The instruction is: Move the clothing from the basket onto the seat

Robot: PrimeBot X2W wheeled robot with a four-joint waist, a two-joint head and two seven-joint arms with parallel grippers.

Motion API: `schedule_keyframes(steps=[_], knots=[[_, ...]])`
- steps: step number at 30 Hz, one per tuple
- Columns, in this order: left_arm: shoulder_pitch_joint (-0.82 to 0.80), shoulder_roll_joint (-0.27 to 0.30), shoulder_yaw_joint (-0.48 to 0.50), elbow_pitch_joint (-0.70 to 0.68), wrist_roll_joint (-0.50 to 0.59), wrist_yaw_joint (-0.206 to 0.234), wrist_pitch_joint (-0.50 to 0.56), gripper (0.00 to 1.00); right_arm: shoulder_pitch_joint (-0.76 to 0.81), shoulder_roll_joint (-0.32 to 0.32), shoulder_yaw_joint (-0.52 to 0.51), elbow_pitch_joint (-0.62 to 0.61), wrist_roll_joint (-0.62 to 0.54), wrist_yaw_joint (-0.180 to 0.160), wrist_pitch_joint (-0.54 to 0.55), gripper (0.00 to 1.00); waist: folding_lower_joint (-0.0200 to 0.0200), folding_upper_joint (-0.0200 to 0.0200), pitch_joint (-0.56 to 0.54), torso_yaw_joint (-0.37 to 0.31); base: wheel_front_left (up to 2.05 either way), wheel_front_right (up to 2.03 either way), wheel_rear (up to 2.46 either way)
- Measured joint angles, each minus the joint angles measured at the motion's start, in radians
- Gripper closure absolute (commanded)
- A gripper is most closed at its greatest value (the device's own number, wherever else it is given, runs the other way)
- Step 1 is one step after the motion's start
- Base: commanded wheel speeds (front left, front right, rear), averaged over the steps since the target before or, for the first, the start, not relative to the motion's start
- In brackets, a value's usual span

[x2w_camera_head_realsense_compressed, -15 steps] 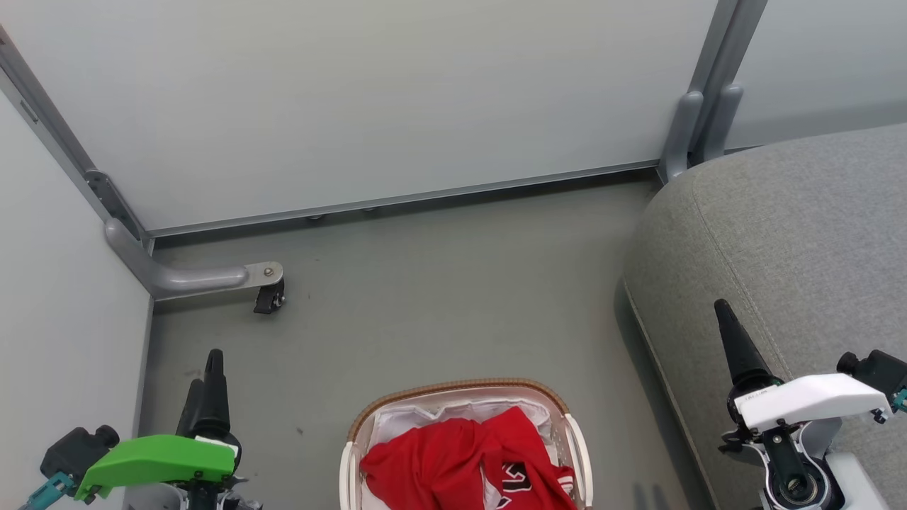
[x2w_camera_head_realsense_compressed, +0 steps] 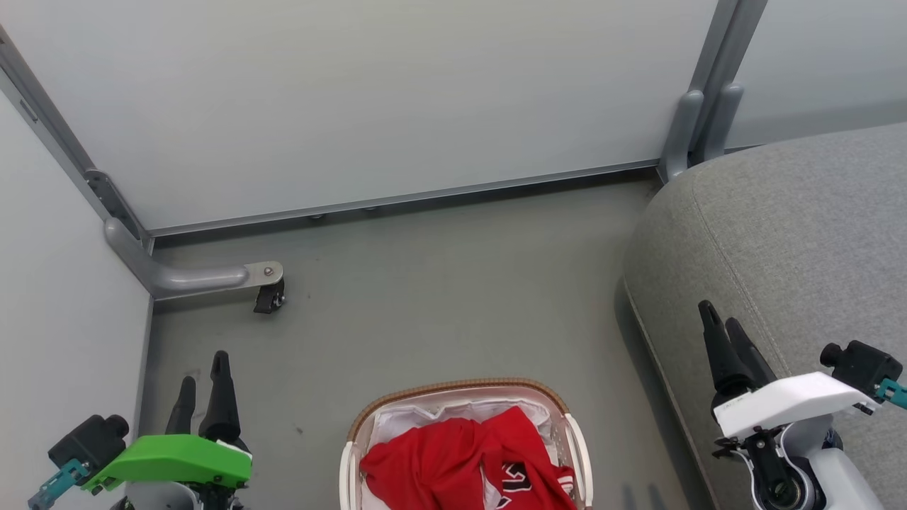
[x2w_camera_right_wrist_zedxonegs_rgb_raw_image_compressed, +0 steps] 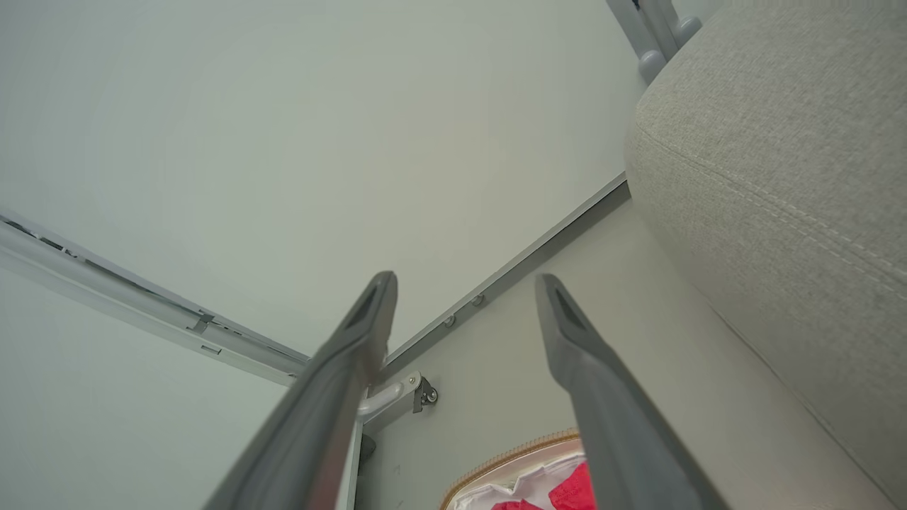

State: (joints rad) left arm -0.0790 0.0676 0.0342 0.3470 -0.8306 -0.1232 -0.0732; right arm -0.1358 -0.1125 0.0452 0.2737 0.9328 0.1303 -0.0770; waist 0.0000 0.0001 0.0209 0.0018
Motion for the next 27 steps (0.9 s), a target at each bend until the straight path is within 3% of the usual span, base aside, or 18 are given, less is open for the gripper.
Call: schedule_keyframes(steps=[27], knots=[[0.023,-0.009,-0.039,0.01,0.337,0.009,-0.079,0.0,0.022,0.007,0.028,0.001,-0.332,0.0,-0.075,0.0,0.0,0.0,-0.012,-0.001,0.0,0.0,0.0]])
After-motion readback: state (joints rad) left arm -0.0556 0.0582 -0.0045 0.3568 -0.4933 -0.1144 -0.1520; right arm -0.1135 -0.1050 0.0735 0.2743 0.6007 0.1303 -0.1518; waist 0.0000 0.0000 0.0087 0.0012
